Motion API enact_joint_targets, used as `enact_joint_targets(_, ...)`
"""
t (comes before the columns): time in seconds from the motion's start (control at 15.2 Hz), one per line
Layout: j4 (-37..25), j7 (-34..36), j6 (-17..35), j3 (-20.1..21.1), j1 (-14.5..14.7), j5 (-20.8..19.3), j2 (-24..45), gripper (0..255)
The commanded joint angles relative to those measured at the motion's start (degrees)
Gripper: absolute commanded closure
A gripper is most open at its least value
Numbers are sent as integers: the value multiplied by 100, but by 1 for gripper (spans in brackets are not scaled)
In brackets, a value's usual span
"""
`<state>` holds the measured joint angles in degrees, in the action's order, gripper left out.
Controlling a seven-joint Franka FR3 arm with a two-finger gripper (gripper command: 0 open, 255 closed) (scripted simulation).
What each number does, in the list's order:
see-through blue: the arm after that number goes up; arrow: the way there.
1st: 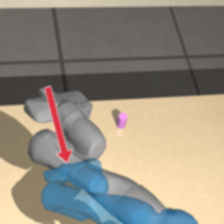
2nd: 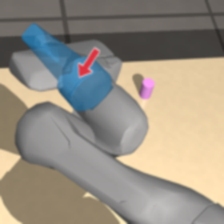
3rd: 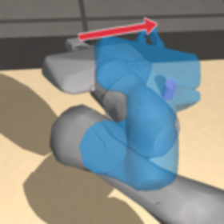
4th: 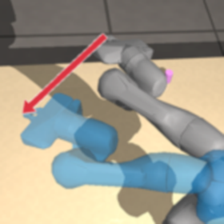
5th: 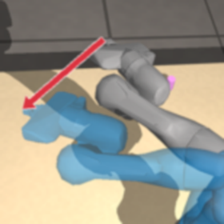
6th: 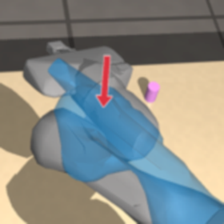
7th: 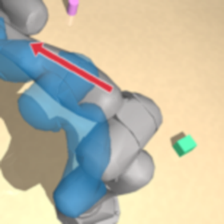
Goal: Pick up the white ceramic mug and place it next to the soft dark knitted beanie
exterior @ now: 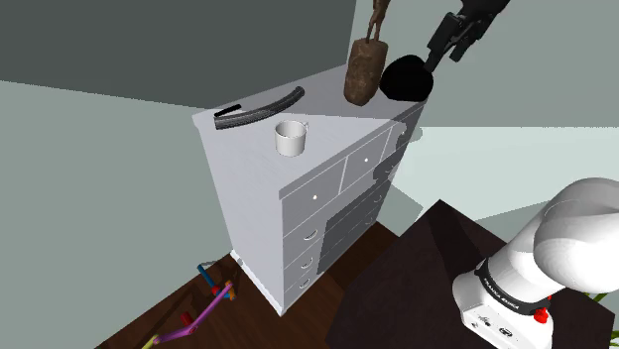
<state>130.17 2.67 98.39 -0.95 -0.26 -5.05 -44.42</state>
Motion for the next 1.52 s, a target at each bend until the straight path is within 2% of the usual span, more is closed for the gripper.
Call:
enact_joint_targets(0.0,0,0,0,0,0,0,0,0)
enact_joint_targets(0.73,80,786,1696,595,133,94,1644,0)
enact_joint_targets(1.12,-274,1257,2447,910,154,-48,2775,0)
enact_joint_targets(1.45,-781,1698,2918,1132,179,-314,3795,0)
